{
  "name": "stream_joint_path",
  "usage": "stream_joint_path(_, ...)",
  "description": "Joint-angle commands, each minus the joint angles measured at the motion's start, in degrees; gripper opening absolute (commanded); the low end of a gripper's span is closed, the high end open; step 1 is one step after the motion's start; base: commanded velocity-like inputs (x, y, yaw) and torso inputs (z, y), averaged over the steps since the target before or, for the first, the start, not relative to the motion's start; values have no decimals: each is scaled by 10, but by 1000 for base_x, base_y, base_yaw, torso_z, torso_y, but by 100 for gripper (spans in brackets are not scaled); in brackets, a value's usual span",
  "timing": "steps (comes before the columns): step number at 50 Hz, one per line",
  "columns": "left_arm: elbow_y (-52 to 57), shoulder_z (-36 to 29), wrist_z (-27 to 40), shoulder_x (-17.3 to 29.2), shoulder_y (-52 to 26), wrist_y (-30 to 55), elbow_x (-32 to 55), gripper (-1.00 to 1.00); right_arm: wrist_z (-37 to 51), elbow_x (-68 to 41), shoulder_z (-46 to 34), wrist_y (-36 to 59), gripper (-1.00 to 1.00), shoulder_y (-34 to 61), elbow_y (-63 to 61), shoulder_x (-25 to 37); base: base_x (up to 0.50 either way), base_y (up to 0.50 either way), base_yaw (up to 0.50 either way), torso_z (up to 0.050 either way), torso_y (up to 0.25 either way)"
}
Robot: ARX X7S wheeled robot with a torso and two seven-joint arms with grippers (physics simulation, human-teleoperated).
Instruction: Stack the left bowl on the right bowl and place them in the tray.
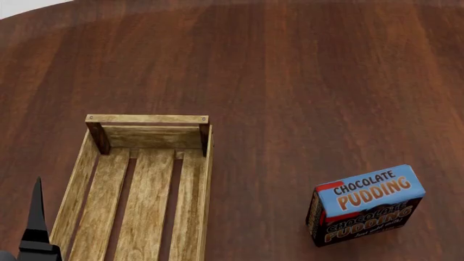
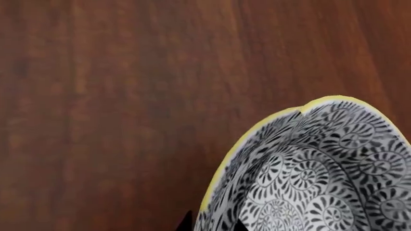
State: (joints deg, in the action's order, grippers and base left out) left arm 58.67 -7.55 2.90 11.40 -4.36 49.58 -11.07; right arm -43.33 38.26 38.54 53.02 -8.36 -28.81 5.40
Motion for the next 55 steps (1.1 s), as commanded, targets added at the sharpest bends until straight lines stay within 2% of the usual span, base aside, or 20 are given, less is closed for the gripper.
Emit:
stream_joint_path(1, 2, 3, -2, -2, 1, -2, 0, 100, -82, 43, -14, 17, -100, -16, -22, -4, 0, 0, 0, 0, 0)
stream_joint_path(11, 5, 0, -6, -5, -7, 4, -2, 100, -149, 116, -67, 85, -100, -18, -142, 22, 0, 0, 0, 0, 0)
stream_joint_path(24, 3, 3, -11, -8, -6, 0, -2, 100, -212, 213, -146, 140, -100, 0, -201, 54, 0, 0, 0, 0, 0)
stream_joint_path(36, -2, 12, -10, -10, 5, -16, 2, 100, -334, 369, -230, 187, -100, 37, -246, 84, 0, 0, 0, 0, 0)
stream_joint_path(45, 0, 16, -12, -9, 8, -16, 3, 100, -466, 513, -269, 166, -100, 94, -262, 91, 0, 0, 0, 0, 0)
stream_joint_path(55, -7, 22, -11, -10, 12, -27, 10, 100, -467, 520, -272, 101, -100, 114, -270, 65, 0, 0, 0, 0, 0)
